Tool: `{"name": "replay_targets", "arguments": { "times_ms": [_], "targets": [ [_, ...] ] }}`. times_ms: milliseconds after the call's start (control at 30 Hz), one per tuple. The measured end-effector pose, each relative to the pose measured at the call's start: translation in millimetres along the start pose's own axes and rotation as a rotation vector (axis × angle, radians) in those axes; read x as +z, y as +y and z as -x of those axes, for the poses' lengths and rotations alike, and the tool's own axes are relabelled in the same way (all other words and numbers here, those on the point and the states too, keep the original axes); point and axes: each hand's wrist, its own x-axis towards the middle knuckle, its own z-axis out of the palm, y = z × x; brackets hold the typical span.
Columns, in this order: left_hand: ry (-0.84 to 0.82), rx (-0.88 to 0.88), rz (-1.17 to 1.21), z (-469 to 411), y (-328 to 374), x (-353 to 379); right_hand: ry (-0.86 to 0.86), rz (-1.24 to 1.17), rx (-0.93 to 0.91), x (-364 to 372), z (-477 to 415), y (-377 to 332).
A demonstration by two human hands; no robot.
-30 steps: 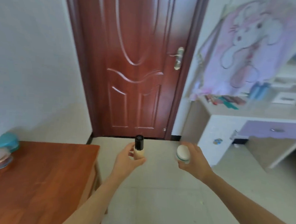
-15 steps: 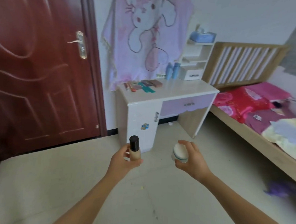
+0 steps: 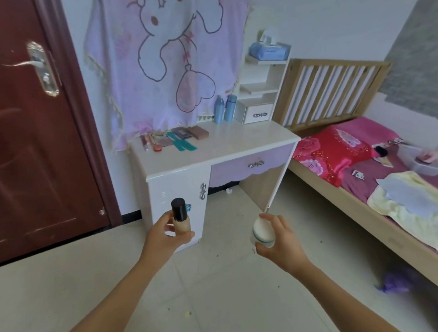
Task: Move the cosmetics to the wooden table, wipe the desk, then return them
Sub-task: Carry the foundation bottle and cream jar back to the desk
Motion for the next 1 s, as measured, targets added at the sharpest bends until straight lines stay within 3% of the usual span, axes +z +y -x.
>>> {"name": "replay_targets", "arguments": {
  "times_ms": [333,633,1000],
  "targets": [
    [-0.003,-0.007,-0.019,-166.6,13.1,-0.5,0.09,0.004,0.082,-0.5,-144.1,26.5],
    [-0.043,-0.039,-0.069,-273.0,6.3,94.2,0.09,-0.029,0.093,-23.4,-260.7,115.5],
    [0.15,-0.16,0.076,-399.0,27.1,207.7,-0.034,-0.044,0.004,-72.7,-431.5,216.7]
  ]
}}
